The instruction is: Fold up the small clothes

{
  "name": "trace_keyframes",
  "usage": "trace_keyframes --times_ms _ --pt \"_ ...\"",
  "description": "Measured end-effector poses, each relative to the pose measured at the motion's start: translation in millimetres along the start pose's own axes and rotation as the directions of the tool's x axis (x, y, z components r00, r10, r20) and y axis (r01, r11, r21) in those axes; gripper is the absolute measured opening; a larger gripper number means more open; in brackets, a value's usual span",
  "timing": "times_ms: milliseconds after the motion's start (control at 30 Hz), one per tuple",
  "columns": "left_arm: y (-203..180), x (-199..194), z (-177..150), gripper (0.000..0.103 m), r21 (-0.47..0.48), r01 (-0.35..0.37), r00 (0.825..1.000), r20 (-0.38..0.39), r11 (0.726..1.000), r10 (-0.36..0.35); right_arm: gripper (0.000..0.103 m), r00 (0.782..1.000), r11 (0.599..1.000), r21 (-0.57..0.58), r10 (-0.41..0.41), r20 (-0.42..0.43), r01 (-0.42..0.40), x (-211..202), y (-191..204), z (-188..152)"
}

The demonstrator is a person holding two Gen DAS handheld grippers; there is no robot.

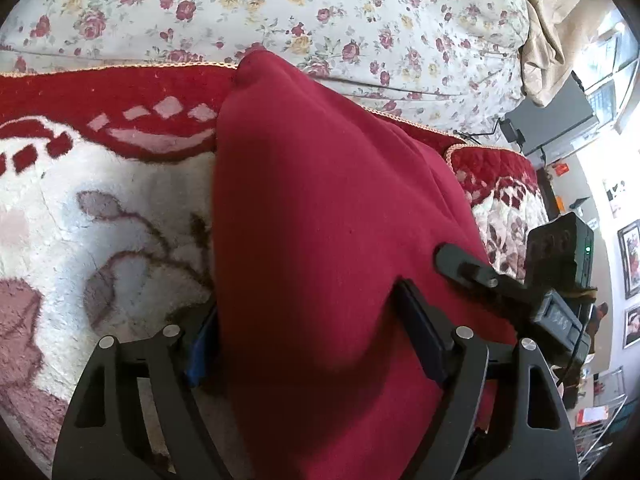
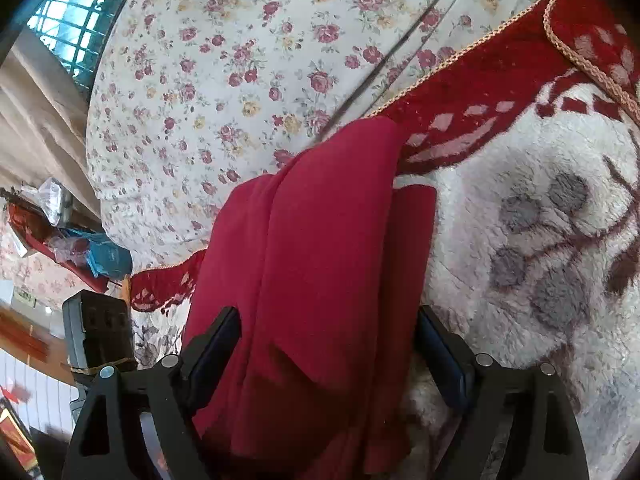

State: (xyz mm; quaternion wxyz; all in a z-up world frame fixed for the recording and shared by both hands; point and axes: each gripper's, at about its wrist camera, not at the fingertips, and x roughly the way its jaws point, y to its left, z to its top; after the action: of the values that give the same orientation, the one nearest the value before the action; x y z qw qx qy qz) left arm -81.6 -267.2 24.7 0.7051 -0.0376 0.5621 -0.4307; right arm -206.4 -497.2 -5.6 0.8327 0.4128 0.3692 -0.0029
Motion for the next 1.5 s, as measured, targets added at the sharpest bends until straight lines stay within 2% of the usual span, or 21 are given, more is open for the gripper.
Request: trace_keyframes --times_ms 33,67,167,233,300,400,467,567,600,633,667,767,867,1033,1100,1167,1233,1300,1400,1500 --pt "-1 -2 -1 0.071 0.006 -0.006 1.0 0.006 1.0 0.006 0.078 1.0 1.0 -0.021 -0.016 -0.001 0.016 1 3 -1" --pt "-2 -4 -3 0.065 0.01 -0.007 1.0 0.011 1.0 0.007 0.063 1.0 0.999 -0.037 -0.017 -0.009 0.017 2 6 -2" --pt "-7 -18 -7 0.053 0.016 -0.012 1.0 0.029 1.0 0.011 0.056 1.0 0.999 -0.048 -0.015 -0.008 0.015 0 12 -4" --pt "-13 -35 -14 0.051 0.029 -0.009 1.0 0.029 1.0 0.008 0.052 1.0 0.998 -0.063 -0.009 0.001 0.009 -6 19 -6" --pt "-19 -55 -25 0.05 0.063 -0.009 1.0 0.031 0.998 0.007 0.047 0.999 0.996 -0.07 0.047 -0.004 -0.047 -16 30 -10" --pt "-20 -89 -49 0.05 0.076 -0.044 0.999 0.03 0.996 0.042 0.047 0.992 0.987 -0.105 0.117 -0.037 -0.12 -30 54 -26" --pt "-12 -105 -69 0.05 0.063 -0.071 0.997 0.031 0.995 0.069 0.047 0.989 0.981 -0.141 0.119 -0.09 -0.131 -31 70 -41" --pt "9 -104 -97 0.051 0.019 -0.123 0.992 -0.007 0.992 0.123 0.049 0.98 0.981 -0.154 0.089 -0.176 -0.117 -20 81 -68" --pt "16 -102 -103 0.052 0.004 -0.132 0.991 -0.016 0.991 0.132 0.054 0.977 0.986 -0.147 0.052 -0.205 -0.083 -15 81 -75" --pt "21 -103 -109 0.058 -0.017 -0.132 0.991 -0.011 0.991 0.132 0.054 0.974 0.988 -0.149 0.003 -0.226 -0.037 -14 81 -81" --pt "26 -108 -115 0.059 -0.041 -0.131 0.991 0.012 0.99 0.132 0.054 0.974 0.986 -0.165 -0.031 -0.226 -0.007 -16 82 -85" --pt "24 -126 -123 0.059 -0.039 -0.173 0.983 0.059 0.984 0.176 0.054 0.99 0.972 -0.231 -0.072 -0.123 0.042 -52 93 -91" --pt "19 -135 -125 0.059 -0.036 -0.236 0.967 0.095 0.971 0.238 0.054 0.999 0.943 -0.332 -0.029 -0.044 0.013 -90 118 -104" --pt "5 -136 -132 0.059 -0.001 -0.344 0.928 0.153 0.939 0.34 0.054 0.998 0.852 -0.522 0.006 -0.058 -0.036 -98 163 -143" --pt "2 -136 -136 0.059 0.004 -0.364 0.919 0.166 0.931 0.359 0.053 0.997 0.818 -0.575 -0.054 -0.058 0.011 -84 166 -155" --pt "0 -136 -138 0.059 0.0 -0.381 0.91 0.179 0.925 0.375 0.052 0.984 0.796 -0.596 -0.169 -0.057 0.102 -61 153 -162" --pt "-3 -137 -141 0.059 0.005 -0.397 0.9 0.196 0.918 0.388 0.05 0.967 0.808 -0.569 -0.242 -0.081 0.155 -42 133 -165" --pt "-10 -137 -142 0.059 0.017 -0.426 0.885 0.217 0.904 0.413 0.05 0.972 0.822 -0.549 -0.225 -0.068 0.152 -42 125 -166" --pt "-19 -140 -145 0.059 0.043 -0.461 0.863 0.255 0.886 0.437 0.05 0.973 0.807 -0.568 -0.227 -0.049 0.16 -54 133 -168" --pt "-26 -146 -146 0.059 0.051 -0.486 0.842 0.294 0.872 0.452 0.05 0.979 0.816 -0.555 -0.205 -0.014 0.163 -69 143 -167"
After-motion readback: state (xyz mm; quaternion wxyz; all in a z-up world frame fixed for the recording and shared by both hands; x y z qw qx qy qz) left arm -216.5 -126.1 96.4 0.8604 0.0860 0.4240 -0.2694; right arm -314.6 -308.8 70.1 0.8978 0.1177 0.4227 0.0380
